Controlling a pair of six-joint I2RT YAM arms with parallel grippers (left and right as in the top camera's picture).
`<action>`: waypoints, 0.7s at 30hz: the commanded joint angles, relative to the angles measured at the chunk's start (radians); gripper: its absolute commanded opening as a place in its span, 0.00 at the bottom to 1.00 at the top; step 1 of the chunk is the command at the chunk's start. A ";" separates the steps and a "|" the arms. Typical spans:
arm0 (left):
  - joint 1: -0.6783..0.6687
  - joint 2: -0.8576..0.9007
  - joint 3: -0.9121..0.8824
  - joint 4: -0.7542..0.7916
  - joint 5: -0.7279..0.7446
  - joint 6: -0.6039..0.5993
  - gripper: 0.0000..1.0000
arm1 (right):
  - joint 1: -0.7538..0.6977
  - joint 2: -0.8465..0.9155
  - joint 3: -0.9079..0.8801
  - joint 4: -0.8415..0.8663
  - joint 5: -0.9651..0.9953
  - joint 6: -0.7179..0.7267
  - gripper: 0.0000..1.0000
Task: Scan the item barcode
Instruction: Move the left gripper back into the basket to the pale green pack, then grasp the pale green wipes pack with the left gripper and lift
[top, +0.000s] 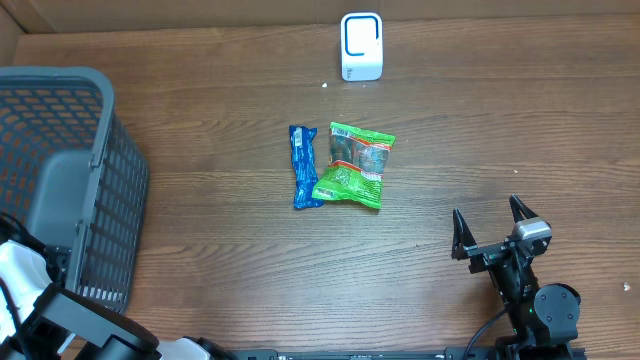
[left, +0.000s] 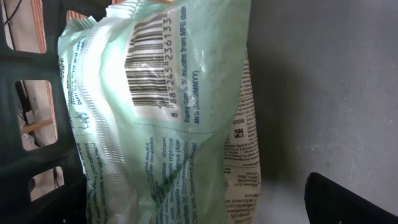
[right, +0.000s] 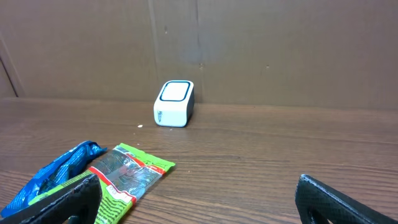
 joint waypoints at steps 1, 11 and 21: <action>0.007 0.014 -0.020 0.004 -0.001 0.008 0.95 | 0.005 -0.009 -0.010 0.005 0.001 0.003 1.00; 0.005 0.096 -0.017 0.003 0.051 0.016 0.04 | 0.005 -0.009 -0.010 0.005 0.001 0.003 1.00; -0.002 0.096 0.145 -0.063 0.260 0.044 0.04 | 0.005 -0.009 -0.010 0.005 0.001 0.003 1.00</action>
